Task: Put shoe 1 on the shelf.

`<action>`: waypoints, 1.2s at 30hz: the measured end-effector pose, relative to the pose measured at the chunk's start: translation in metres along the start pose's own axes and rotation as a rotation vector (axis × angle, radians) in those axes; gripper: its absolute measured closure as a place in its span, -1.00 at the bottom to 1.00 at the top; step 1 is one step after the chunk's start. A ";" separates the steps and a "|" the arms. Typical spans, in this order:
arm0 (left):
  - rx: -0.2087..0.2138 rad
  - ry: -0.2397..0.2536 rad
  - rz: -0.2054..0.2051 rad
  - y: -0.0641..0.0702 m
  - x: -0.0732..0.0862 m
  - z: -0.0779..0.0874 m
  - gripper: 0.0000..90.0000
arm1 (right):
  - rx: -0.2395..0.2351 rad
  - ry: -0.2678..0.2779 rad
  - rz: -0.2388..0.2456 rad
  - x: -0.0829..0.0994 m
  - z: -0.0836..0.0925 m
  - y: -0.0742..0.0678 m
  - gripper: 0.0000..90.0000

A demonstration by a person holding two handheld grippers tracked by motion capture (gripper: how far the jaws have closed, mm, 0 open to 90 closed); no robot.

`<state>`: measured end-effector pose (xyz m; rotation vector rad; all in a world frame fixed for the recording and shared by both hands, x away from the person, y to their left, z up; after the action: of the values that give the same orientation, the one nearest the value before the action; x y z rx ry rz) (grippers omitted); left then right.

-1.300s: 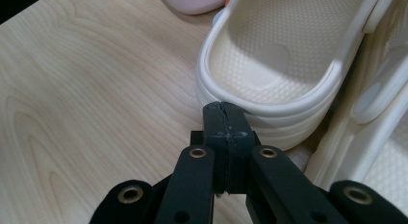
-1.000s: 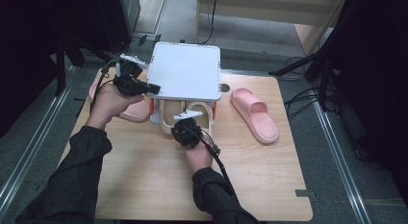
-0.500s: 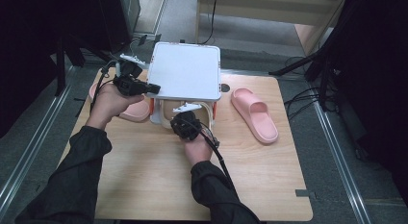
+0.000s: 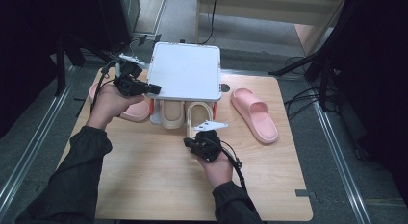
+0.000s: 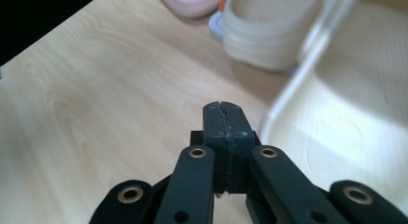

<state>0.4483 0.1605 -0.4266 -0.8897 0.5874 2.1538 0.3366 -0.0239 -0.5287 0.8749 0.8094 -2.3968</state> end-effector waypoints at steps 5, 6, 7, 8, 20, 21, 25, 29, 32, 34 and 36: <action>-0.005 0.000 -0.002 0.001 0.000 0.000 0.99 | 0.006 -0.007 -0.016 0.017 0.018 0.009 1.00; -0.005 0.000 -0.002 0.001 0.000 0.000 0.99 | 0.003 -0.008 -0.019 0.021 0.021 0.011 1.00; -0.006 -0.001 -0.001 0.001 0.000 0.000 0.99 | 0.005 -0.012 -0.024 0.024 0.023 0.012 1.00; -0.007 -0.003 0.000 0.002 0.000 0.000 0.99 | 0.008 -0.020 -0.028 0.028 0.024 0.013 1.00; -0.010 -0.003 -0.005 0.002 -0.001 -0.001 0.99 | 0.056 -0.043 -0.026 0.040 0.019 0.036 1.00; -0.009 -0.004 -0.006 0.002 -0.001 -0.001 0.99 | 0.057 -0.039 -0.033 0.039 0.018 0.038 1.00; -0.008 -0.003 -0.004 0.002 -0.001 -0.001 0.99 | 0.096 -0.033 -0.019 0.031 0.015 0.044 1.00; -0.014 -0.007 0.000 0.003 -0.001 -0.001 0.99 | 0.101 -0.024 -0.018 0.022 0.009 0.051 1.00; -0.018 -0.009 -0.002 0.003 -0.001 -0.001 0.99 | 0.092 -0.006 -0.042 0.013 0.004 0.058 1.00; -0.017 -0.008 -0.004 0.003 -0.001 -0.001 0.99 | 0.074 0.011 -0.042 0.006 0.000 0.063 1.00; -0.017 -0.007 -0.004 0.003 -0.001 -0.001 0.99 | 0.084 0.026 -0.039 0.000 -0.003 0.069 1.00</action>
<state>0.4468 0.1573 -0.4260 -0.8915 0.5643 2.1605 0.3782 -0.0714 -0.5559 0.9334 0.7469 -2.4734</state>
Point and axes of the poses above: each handheld gripper's, and its own axes: z roughly backward along the jaws, x roughly out of its underside, y roughly to its right, the point moved 7 cm from there along -z, roughly forward along the jaws, and after that the axes turned 10 degrees about -z, right-handed, at the moved point
